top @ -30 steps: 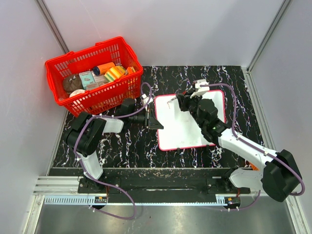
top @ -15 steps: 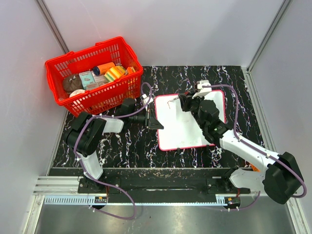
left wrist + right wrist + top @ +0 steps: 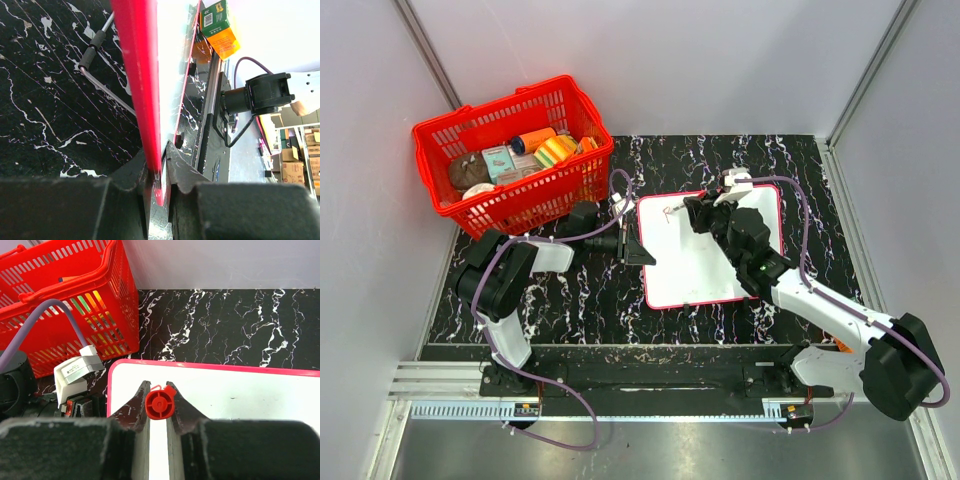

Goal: Write a sentence on the whiteboard
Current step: Write on the whiteboard with the whiteboard.

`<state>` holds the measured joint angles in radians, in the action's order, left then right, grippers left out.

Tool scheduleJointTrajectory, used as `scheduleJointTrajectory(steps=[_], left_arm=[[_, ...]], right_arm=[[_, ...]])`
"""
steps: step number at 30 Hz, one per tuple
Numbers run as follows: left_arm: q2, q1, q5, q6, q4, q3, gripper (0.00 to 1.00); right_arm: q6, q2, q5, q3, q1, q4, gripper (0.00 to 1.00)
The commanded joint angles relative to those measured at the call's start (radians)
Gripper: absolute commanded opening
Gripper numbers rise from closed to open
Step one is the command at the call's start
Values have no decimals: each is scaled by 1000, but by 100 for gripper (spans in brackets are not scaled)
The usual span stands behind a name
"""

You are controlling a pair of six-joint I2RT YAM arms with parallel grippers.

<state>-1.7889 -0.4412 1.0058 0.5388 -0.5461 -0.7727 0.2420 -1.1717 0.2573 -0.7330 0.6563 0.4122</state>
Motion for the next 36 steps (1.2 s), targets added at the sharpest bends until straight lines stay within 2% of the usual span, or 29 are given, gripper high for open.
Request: scheduleJointTrajectory(steps=[1,25,36], left_arm=[[-10,-28,-16,-79,11,-19,0],[-10,-33,-19,-86,23,-23,0],[-10,-34,-24,-91,32,-25,0]], right_arm=[[14,12,-27,11,2,-16,0],[13,86,33,70,2,-69,0],[22,145,17,34,0,-49,0]])
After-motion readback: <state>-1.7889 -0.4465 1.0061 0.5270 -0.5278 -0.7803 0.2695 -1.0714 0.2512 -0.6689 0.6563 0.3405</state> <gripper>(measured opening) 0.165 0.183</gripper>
